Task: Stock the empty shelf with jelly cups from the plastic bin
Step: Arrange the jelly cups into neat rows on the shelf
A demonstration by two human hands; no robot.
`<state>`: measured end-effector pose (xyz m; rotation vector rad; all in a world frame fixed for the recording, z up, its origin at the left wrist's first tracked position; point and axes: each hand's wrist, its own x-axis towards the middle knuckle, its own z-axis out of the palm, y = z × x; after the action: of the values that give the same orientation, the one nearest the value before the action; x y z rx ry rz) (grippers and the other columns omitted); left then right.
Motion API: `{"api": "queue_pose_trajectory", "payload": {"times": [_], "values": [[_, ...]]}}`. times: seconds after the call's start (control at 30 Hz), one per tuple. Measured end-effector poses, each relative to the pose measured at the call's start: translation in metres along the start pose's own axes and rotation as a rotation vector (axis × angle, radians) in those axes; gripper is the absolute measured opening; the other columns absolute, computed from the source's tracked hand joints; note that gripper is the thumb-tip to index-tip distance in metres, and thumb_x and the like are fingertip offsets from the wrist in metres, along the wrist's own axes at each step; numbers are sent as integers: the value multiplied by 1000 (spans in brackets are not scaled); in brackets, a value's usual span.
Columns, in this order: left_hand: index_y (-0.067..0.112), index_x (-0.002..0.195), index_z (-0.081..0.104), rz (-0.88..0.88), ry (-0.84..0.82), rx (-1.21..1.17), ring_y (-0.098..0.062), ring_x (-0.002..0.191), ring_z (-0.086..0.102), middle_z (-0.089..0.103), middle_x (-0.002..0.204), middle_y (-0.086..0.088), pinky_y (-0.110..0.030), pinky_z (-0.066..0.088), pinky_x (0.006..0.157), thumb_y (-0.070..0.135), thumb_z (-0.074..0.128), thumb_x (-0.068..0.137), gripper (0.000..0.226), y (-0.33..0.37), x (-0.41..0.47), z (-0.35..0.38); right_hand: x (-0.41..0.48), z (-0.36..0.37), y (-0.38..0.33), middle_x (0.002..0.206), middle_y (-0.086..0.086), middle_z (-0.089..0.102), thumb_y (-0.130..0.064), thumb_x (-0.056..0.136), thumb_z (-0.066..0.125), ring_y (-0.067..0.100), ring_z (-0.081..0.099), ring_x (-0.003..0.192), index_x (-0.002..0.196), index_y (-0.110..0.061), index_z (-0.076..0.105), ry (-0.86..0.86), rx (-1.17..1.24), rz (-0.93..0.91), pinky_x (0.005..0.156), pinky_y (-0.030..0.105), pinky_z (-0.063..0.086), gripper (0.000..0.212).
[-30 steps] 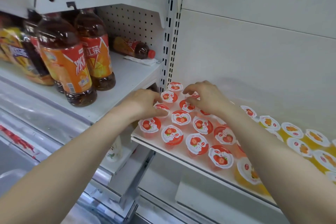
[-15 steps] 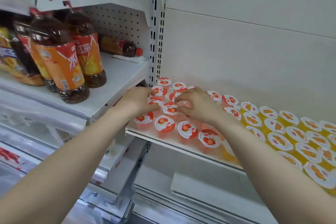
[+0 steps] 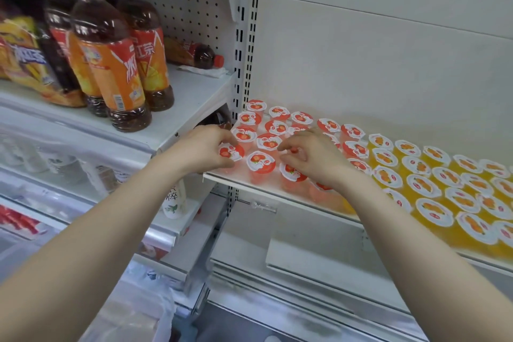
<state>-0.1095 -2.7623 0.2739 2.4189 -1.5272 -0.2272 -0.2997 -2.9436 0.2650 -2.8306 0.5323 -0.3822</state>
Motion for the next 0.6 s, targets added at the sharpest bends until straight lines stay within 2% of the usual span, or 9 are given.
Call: {"api": "queue_pose_trajectory", "payload": {"times": [0.13,0.3,0.43,0.53,0.6], "values": [[35,115,66,9,29,-32,-14,97,52,60,118,2,-29,39,76,42,73,79,38,2,-3,3,-7,-5,-2,105,-8,69,-39,90,58,21,52,106,108,-31,70,25,-37,8,92,42,44,23],[39,118,62,73,112,28,-17,117,48,52,126,7,-32,42,88,53,73,71,50,12,-12,4,-22,-12,3,103,-12,69,-50,87,52,17,56,102,105,-33,69,76,-41,43,91,45,45,30],[35,117,60,200,146,97,-17,114,46,54,125,9,-35,43,90,59,74,67,58,36,-14,10,-33,-12,-3,103,-13,68,-64,79,51,17,54,106,102,-34,68,57,-51,71,93,44,44,42],[34,113,59,213,169,150,-18,111,47,57,122,8,-35,43,89,59,74,67,54,42,-9,20,-40,-9,-7,101,-14,66,-75,70,49,19,53,104,99,-37,65,17,-144,56,91,43,44,51],[35,111,59,215,173,163,-17,109,48,59,118,8,-34,44,86,58,71,70,49,42,-5,25,-44,-7,-8,103,-13,63,-75,68,50,18,50,103,100,-38,63,-10,-178,67,91,43,43,51]]}}
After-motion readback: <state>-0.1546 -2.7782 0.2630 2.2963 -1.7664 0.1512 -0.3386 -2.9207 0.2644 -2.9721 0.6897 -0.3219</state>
